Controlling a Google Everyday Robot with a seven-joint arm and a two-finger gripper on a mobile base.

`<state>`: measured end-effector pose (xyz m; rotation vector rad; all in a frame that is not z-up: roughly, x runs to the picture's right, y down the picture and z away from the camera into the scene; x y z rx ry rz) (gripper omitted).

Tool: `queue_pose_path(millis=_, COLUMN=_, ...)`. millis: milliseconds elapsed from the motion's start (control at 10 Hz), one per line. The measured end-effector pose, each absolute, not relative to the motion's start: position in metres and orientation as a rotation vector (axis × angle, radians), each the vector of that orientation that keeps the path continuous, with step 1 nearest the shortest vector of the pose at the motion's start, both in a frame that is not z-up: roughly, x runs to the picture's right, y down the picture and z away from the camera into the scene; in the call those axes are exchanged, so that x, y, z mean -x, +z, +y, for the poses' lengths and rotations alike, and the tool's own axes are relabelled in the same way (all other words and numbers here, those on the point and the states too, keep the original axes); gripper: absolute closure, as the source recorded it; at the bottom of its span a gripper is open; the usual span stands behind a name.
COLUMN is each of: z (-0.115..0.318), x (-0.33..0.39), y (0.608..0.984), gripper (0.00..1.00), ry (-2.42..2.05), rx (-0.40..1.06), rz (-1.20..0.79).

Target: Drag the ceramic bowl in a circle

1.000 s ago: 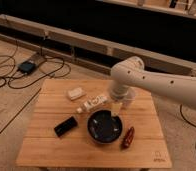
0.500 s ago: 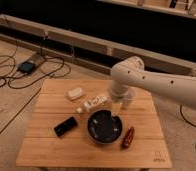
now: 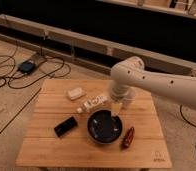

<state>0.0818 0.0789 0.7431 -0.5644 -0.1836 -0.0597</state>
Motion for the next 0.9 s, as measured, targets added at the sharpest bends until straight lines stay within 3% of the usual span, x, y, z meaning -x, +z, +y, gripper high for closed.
queue_pose_path(millis=900, z=0.0797, x=-0.0817, y=0.7436, gripper=0.20, ry=-0.060, rx=0.563, rz=-0.183)
